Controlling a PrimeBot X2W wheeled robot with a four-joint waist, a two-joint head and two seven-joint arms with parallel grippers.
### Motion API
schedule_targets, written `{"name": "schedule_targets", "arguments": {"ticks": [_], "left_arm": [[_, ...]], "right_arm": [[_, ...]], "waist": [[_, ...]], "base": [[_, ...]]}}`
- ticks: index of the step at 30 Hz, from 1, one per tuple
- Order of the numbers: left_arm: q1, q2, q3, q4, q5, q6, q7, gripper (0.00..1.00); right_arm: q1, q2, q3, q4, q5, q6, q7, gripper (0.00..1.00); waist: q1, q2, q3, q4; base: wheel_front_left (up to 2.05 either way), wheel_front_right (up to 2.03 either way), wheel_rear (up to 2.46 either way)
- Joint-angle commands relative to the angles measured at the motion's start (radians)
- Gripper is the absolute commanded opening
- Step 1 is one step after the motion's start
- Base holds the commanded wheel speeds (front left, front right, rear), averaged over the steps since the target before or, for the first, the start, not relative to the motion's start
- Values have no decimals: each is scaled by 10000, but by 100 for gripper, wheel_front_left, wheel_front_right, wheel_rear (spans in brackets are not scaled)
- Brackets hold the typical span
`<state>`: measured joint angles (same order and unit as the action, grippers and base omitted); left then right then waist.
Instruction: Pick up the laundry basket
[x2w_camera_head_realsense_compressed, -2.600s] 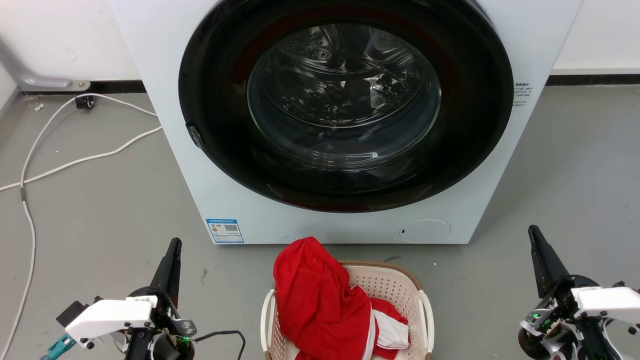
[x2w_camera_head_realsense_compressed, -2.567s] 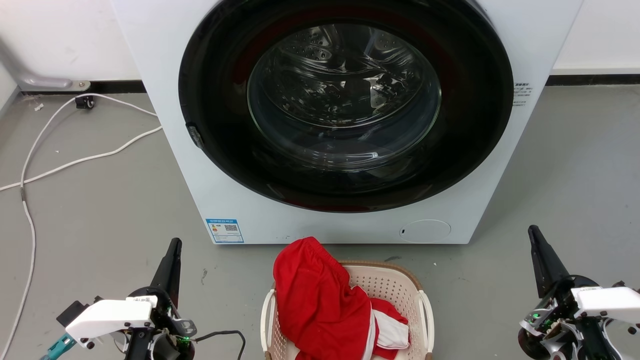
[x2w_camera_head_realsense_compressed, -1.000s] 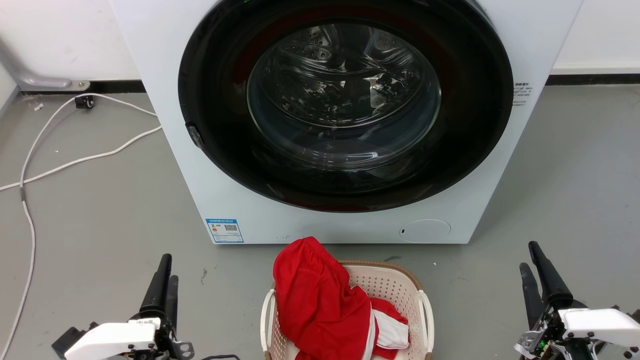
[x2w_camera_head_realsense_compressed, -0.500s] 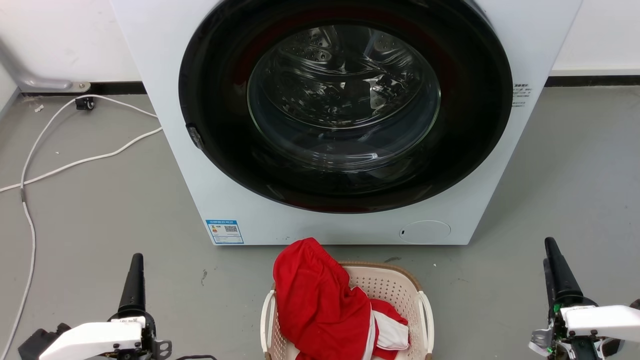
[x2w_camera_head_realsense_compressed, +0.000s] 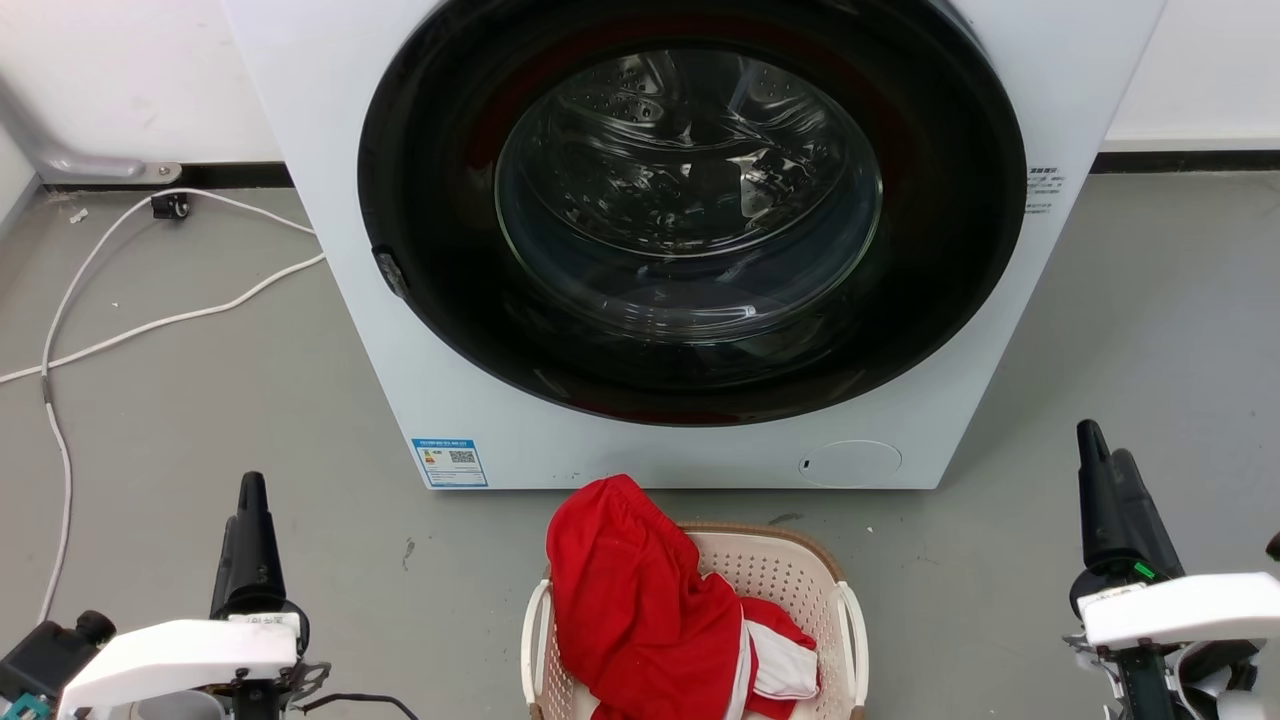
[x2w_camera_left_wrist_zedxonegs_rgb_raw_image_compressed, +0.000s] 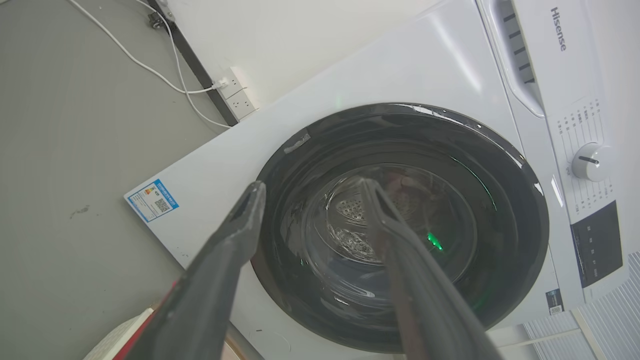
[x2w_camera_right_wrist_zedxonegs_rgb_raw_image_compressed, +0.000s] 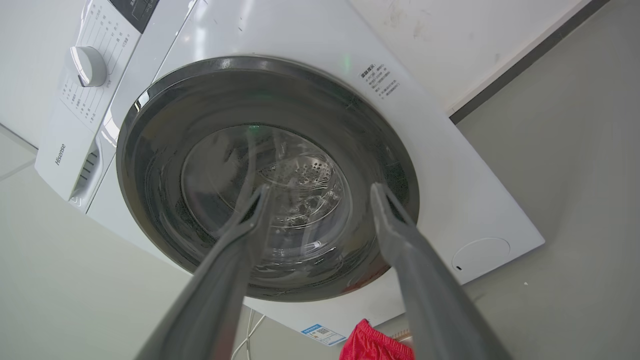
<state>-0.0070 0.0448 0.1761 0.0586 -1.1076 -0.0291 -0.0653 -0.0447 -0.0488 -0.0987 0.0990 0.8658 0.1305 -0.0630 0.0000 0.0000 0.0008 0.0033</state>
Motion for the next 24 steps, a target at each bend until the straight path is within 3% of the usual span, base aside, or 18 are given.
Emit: {"name": "schedule_targets", "arguments": {"ticks": [1, 7, 11, 15, 24], "left_arm": [[-12, 44, -54, -342, 403, 94, -92, 100], [208, 48, -573, -933, 1898, 185, -313, 100], [415, 48, -935, -940, 2351, -59, -438, 100], [487, 50, -1210, -984, 3530, -310, -555, 100], [584, 53, -1841, -1326, 5877, -66, -812, 100]], "right_arm": [[-109, -28, 67, -315, -499, 1, -120, 100], [-9, -28, 307, -792, -2056, 2, -345, 100], [92, -28, 506, -914, -2800, 2, -464, 100], [174, -28, 637, -954, -3518, 1, -582, 100], [316, -28, 649, -1006, -4848, 1, -832, 100]], "waist": [[0, 0, 5, -6], [0, 0, 21, -26], [0, 0, 19, -34], [0, 0, 23, -44], [0, 0, 31, -62]], "base": [[0, 0, 0], [0, 0, 0], [0, 0, 0], [0, 0, 0], [0, 0, 0]]}}
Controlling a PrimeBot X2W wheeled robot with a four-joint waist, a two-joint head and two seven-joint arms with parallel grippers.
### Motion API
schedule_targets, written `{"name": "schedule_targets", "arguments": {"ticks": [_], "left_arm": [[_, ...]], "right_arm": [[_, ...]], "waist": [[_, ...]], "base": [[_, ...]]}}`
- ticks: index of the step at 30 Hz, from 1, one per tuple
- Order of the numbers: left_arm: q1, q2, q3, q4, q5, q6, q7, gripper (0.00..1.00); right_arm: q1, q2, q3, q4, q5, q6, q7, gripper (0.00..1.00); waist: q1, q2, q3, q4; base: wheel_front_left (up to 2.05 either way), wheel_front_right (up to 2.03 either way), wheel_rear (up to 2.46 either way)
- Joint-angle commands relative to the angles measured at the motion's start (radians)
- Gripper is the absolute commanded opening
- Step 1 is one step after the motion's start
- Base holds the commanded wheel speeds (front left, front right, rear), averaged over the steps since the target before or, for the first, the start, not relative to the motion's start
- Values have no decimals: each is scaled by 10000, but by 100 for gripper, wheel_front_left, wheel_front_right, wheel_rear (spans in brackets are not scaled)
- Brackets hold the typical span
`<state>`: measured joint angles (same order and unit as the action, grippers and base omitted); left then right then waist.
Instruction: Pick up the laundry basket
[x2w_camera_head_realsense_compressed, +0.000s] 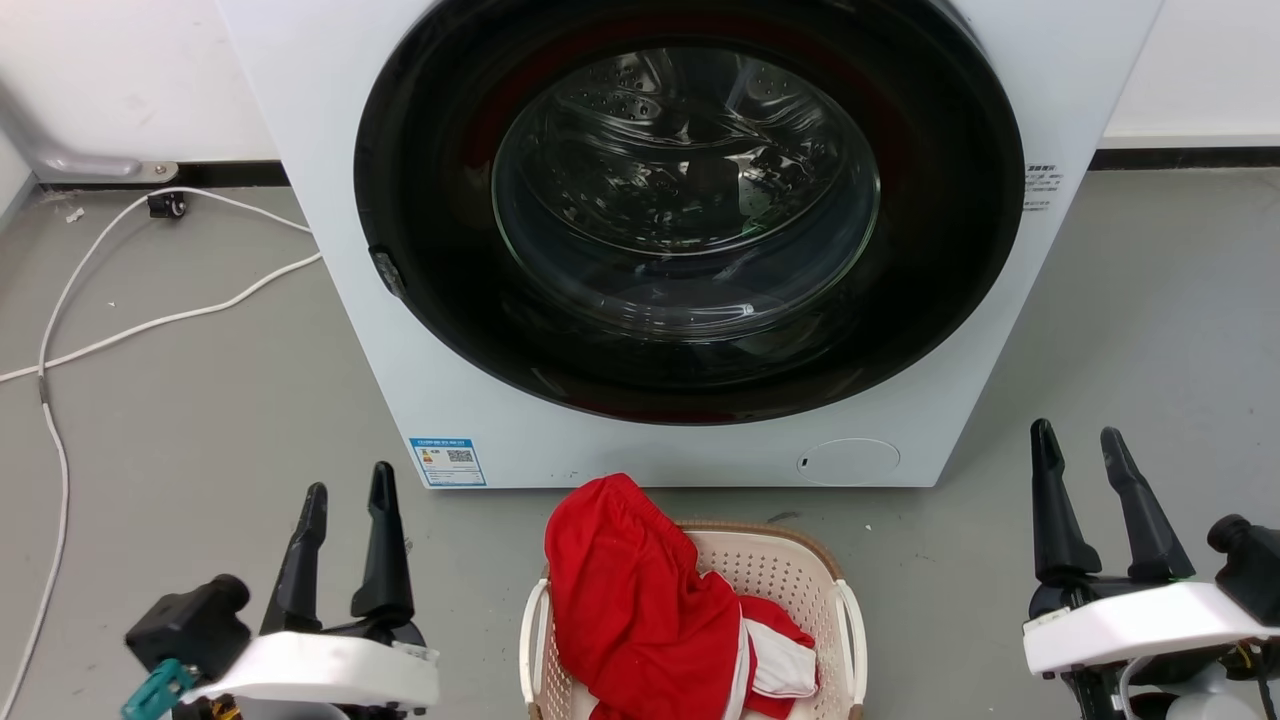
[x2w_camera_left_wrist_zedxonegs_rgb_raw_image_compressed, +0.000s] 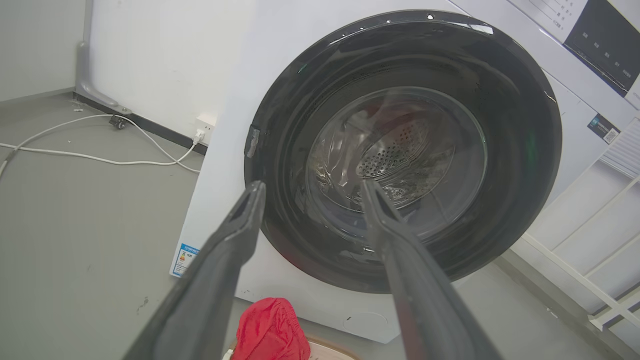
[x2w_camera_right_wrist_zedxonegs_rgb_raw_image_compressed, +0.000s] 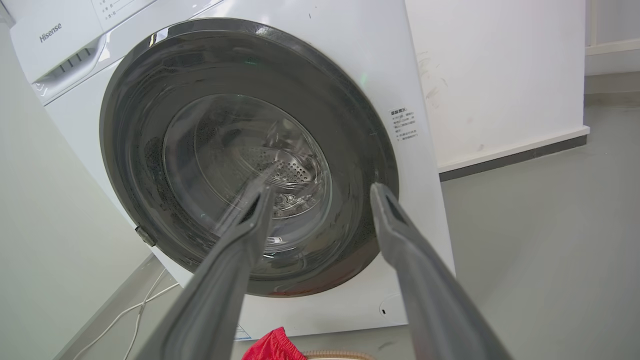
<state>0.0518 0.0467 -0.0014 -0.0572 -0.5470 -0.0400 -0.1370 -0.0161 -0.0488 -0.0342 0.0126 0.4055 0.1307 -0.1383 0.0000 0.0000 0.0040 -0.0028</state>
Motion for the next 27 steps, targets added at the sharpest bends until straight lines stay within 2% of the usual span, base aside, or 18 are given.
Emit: {"name": "schedule_targets", "arguments": {"ticks": [1, 15, 18, 27], "left_arm": [[11, 42, -143, -195, 477, 53, -117, 100], [251, 418, -1171, 52, 2068, 443, -463, 100], [275, 523, -1388, 250, 2368, 381, -537, 100], [256, 855, -2095, 548, 3389, 609, -732, 100]], "right_arm": [[49, -27, -1, -114, -370, -1, -105, 100], [283, -26, -8, 718, -1644, 0, -451, 100], [267, -26, -28, 891, -2038, 0, -523, 100], [258, -26, -18, 998, -2941, -1, -723, 100]], "waist": [[0, 0, -3, -4], [0, 0, -21, -20], [0, 0, -16, -26], [0, 0, -15, -58]], "base": [[0, 0, 0], [0, 0, 0], [0, 0, 0], [0, 0, 0]]}}
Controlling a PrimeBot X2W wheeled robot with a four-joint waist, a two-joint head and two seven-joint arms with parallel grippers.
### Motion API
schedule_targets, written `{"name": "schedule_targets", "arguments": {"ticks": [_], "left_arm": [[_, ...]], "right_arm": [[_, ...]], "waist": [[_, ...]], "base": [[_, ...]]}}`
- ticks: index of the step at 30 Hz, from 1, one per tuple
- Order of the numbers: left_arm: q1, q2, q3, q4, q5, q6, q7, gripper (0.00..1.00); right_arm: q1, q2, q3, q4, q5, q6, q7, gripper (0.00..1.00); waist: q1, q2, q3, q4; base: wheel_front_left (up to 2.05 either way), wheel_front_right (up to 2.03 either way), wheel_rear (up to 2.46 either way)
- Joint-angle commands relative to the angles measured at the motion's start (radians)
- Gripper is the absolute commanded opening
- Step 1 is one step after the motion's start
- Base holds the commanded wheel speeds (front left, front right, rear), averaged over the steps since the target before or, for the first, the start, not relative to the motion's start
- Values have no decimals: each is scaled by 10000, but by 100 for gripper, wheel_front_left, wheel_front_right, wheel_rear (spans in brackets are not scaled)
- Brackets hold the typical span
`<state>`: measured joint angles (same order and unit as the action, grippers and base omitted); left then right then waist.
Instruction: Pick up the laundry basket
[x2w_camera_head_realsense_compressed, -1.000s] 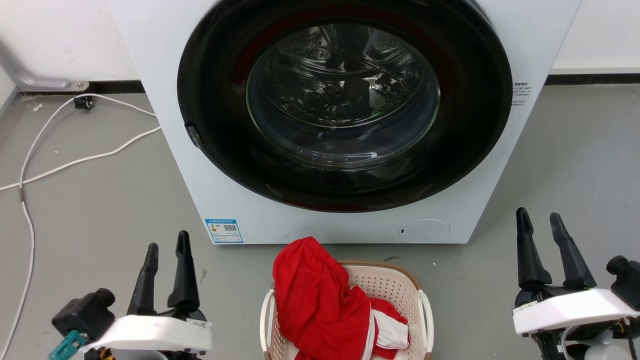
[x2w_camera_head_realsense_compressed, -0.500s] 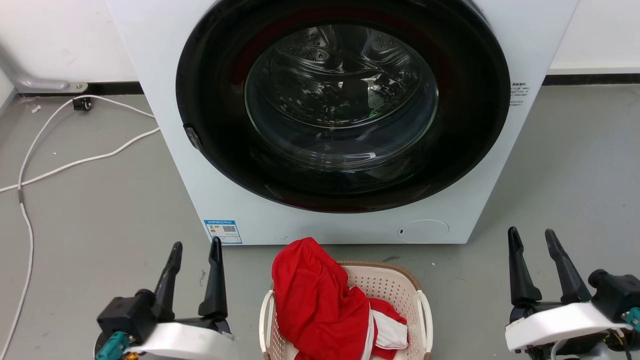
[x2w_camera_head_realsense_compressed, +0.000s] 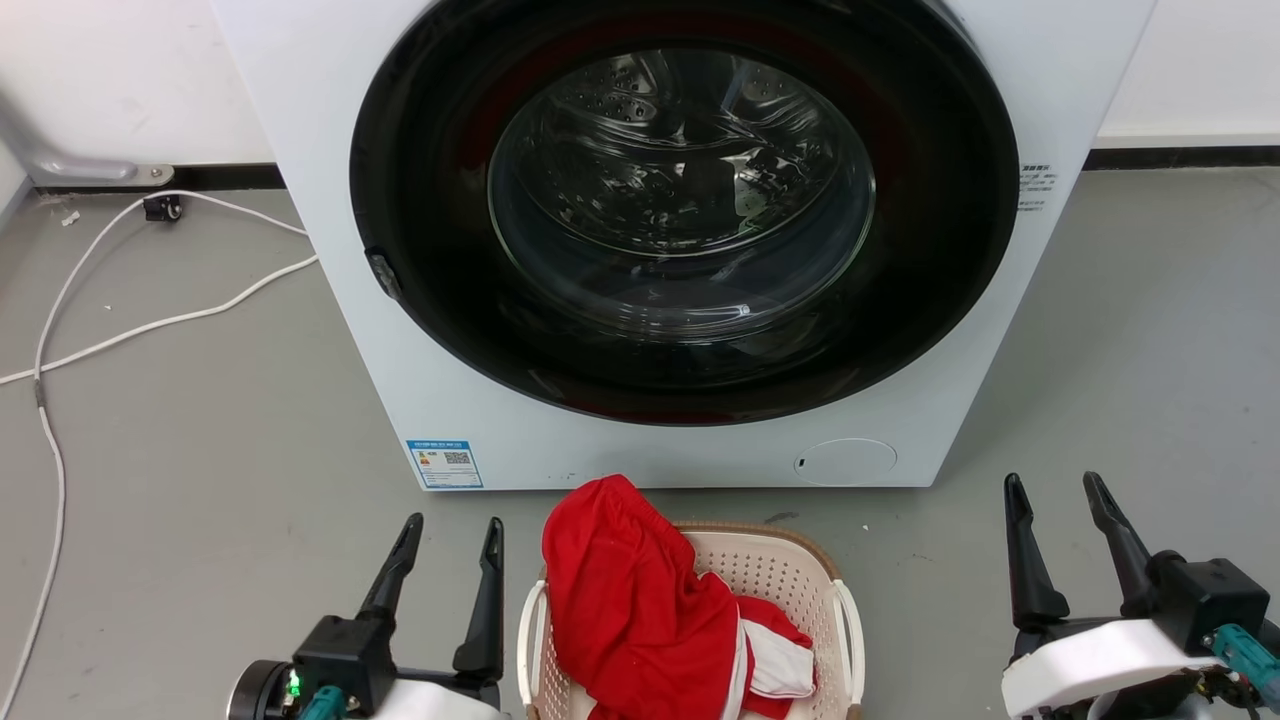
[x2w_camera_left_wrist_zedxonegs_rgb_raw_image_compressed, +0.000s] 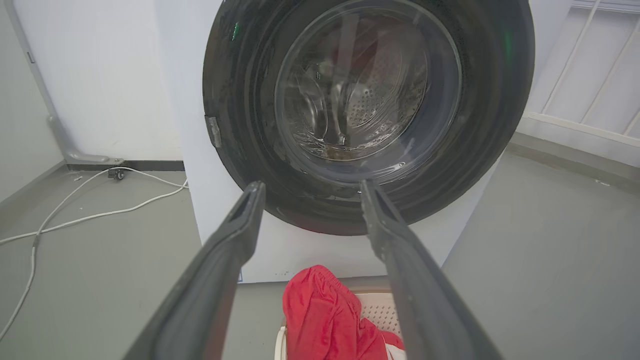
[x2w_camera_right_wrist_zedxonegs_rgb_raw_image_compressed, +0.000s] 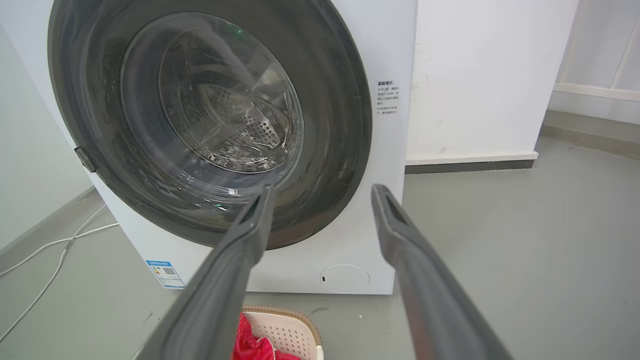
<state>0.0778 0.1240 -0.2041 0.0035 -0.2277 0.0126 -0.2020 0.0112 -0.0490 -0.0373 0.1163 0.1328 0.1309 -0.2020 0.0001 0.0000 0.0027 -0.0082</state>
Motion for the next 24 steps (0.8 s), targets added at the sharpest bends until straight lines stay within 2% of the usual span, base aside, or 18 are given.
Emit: {"name": "schedule_targets", "arguments": {"ticks": [1, 7, 24], "left_arm": [[-5, 107, -119, -57, 272, 135, -97, 100], [24, 120, -281, -107, 499, 329, -234, 100], [333, -266, 156, -108, 1431, -128, -540, 100]], "right_arm": [[-15, -24, 6, -42, -317, -3, -112, 100], [-10, -22, -24, -115, -686, -3, -231, 100], [57, -21, 36, 249, -1243, -3, -558, 100]], "waist": [[0, 0, -3, -7], [0, 0, -9, -20], [-1, 0, -63, -30]], "base": [[0, 0, 0], [0, 0, 0], [0, 0, 0]]}}
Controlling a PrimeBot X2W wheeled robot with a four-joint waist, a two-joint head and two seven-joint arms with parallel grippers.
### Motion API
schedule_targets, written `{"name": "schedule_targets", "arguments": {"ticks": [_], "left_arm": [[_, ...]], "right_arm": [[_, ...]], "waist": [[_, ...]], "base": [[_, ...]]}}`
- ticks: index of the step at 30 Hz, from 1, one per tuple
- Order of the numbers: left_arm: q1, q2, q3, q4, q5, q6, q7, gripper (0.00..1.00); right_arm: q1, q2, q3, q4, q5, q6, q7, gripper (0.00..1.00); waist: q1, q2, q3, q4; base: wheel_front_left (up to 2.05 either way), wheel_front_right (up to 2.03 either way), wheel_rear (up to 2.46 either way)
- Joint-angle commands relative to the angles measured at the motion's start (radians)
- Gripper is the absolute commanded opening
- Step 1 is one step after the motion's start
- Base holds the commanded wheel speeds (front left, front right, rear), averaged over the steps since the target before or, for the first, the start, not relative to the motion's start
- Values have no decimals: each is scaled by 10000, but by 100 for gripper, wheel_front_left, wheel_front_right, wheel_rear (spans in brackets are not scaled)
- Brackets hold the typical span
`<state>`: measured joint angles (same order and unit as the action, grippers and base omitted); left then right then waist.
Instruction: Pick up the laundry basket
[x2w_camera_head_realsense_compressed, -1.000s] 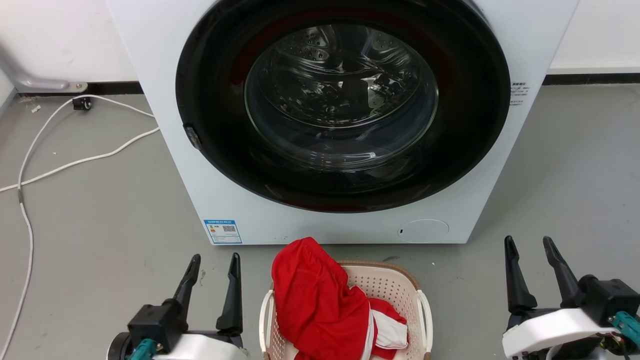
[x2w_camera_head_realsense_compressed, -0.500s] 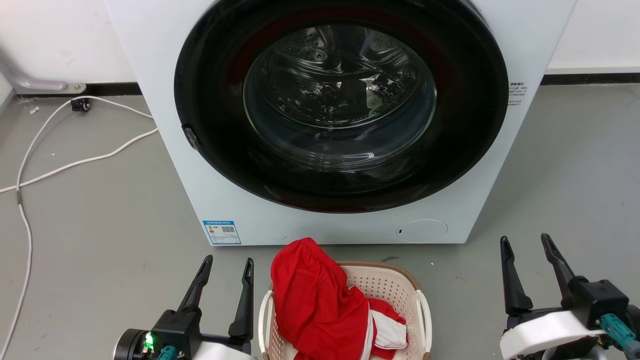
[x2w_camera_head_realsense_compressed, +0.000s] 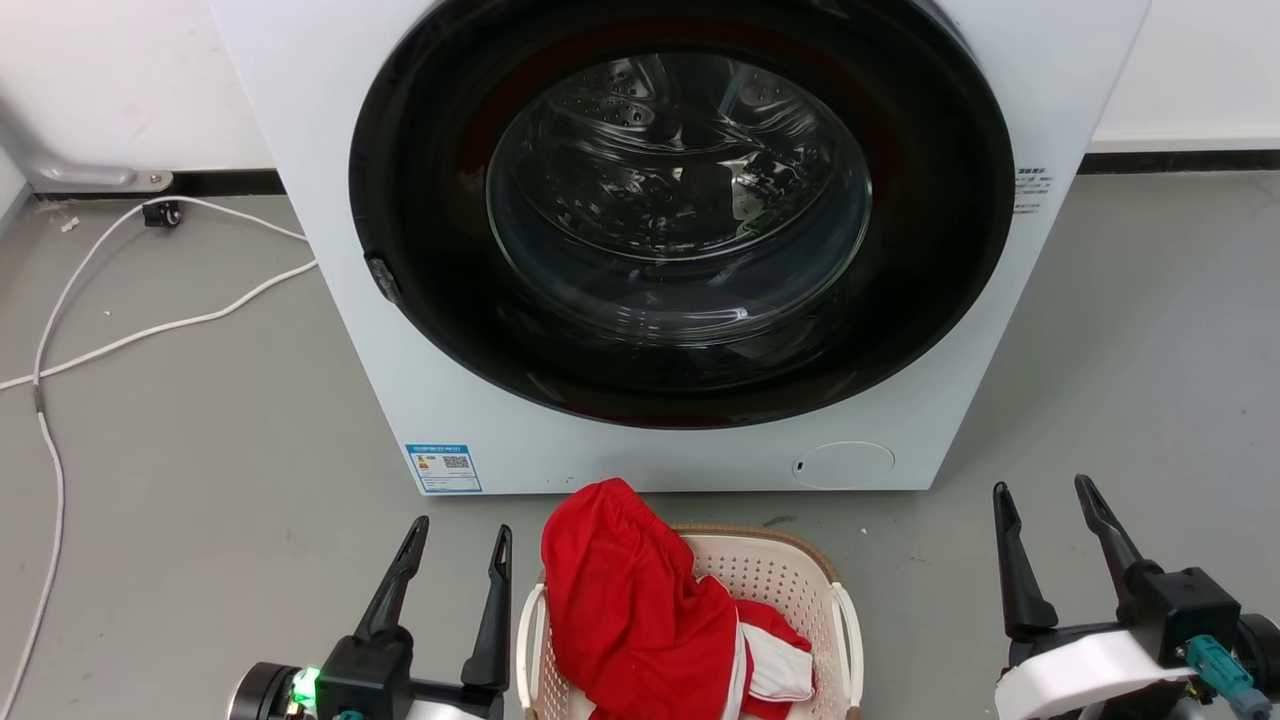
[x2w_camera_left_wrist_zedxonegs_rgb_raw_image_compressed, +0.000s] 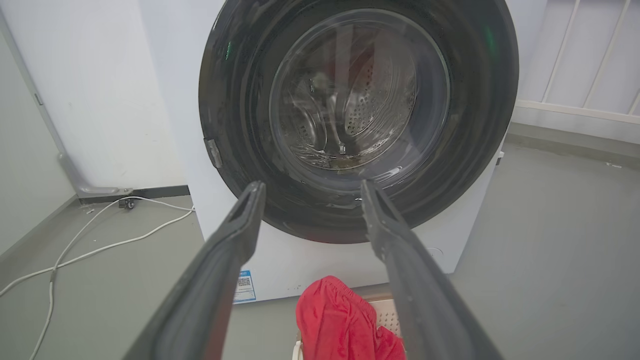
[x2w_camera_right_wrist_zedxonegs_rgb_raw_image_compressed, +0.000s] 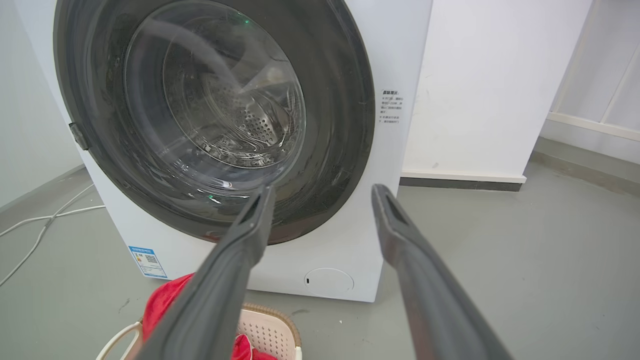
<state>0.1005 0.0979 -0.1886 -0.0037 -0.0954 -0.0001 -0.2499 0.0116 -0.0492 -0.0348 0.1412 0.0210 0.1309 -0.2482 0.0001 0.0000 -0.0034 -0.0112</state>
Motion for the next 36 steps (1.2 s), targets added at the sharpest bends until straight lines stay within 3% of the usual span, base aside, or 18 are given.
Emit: {"name": "schedule_targets", "arguments": {"ticks": [1, 27, 36], "left_arm": [[127, -22, 20, -38, 191, -34, -87, 100], [238, -322, 406, 271, 667, -561, -158, 100], [-471, -368, 624, 641, 559, -721, -156, 100]], "right_arm": [[57, -19, 22, 11, -159, -3, -96, 100], [25, -18, 198, 94, -78, -3, -172, 100], [-631, -18, 108, 209, -106, -3, -172, 100]], "waist": [[-1, 0, -9, -3], [-1, 0, 86, -35], [-1, 0, 1693, -151]], "base": [[0, 0, 0], [0, 0, 0], [0, 0, 0]]}}
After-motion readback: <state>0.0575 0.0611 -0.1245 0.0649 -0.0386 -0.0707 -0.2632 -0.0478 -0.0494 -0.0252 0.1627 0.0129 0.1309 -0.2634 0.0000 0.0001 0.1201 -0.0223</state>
